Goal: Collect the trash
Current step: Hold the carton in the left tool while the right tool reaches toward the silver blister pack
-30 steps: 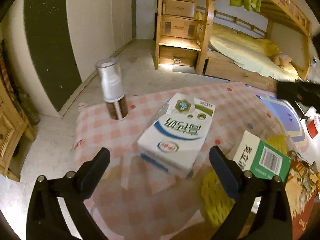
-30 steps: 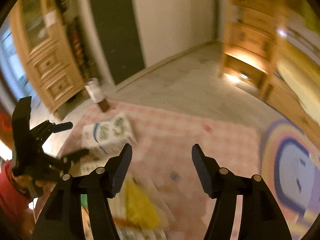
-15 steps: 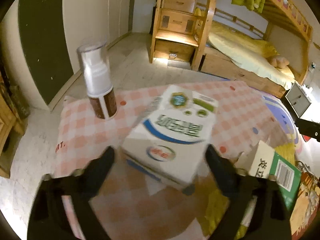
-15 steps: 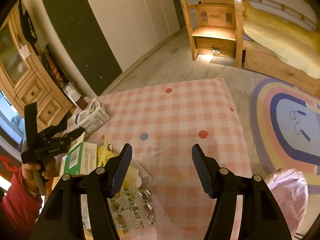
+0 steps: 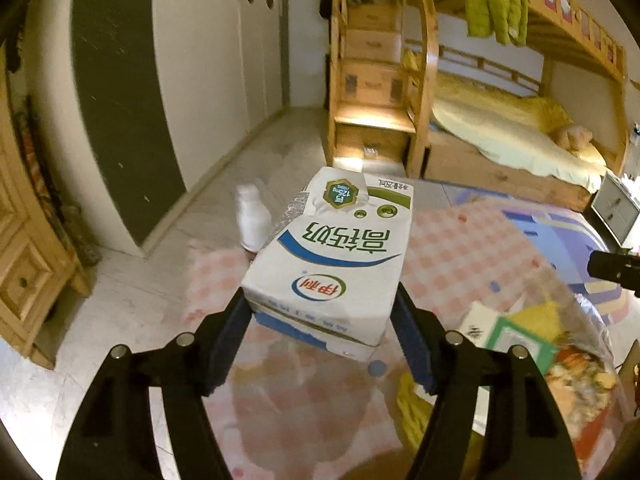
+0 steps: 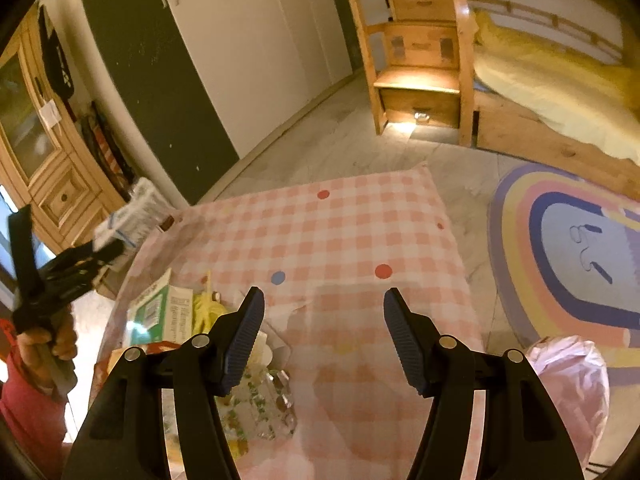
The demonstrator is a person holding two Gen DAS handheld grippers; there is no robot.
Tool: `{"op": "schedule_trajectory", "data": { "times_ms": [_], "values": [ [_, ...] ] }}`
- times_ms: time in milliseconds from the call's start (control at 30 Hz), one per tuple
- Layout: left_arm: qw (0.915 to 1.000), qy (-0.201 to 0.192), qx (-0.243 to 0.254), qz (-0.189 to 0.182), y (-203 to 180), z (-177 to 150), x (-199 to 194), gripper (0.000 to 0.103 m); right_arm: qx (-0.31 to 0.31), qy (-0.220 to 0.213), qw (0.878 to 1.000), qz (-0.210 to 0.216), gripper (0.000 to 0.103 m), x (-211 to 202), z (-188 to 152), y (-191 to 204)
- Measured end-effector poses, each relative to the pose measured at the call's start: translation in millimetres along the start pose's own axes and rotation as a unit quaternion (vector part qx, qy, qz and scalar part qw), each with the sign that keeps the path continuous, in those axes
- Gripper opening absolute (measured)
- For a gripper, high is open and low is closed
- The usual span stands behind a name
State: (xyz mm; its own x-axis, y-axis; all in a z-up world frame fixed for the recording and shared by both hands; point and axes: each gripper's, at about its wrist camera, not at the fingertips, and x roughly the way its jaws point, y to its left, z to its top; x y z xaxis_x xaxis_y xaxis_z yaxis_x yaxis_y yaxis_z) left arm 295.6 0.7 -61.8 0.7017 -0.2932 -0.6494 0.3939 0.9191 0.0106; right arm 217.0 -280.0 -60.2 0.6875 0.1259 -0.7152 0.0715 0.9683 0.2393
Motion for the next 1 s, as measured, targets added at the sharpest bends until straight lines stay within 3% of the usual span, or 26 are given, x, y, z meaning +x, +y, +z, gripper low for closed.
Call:
{"op": "schedule_trajectory", "data": {
  "times_ms": [200, 400, 467, 600, 1000],
  "values": [
    [0.999, -0.035, -0.01, 0.025, -22, -10, -76, 0.068, -0.007, -0.014, 1.0, 0.0, 0.063, -47, -24, 10],
    [0.9982, -0.048, -0.023, 0.027, -60, -46, -129, 0.068, -0.025, -0.011, 1.0, 0.004, 0.063, -78, -57, 24],
    [0.9982, -0.044, -0.025, 0.034, -71, -60, -136, 0.068, -0.036, -0.008, 0.999, 0.003, 0.062, -82, -65, 32],
    [0.998, -0.026, -0.045, 0.036, -92, -86, -139, 0.068, -0.074, -0.006, 0.997, 0.005, 0.049, -78, -70, 52],
    [0.9981, -0.004, -0.031, 0.053, -129, -109, -112, 0.068, -0.126, 0.006, 0.992, 0.028, 0.049, -33, -63, 76]
  ]
}}
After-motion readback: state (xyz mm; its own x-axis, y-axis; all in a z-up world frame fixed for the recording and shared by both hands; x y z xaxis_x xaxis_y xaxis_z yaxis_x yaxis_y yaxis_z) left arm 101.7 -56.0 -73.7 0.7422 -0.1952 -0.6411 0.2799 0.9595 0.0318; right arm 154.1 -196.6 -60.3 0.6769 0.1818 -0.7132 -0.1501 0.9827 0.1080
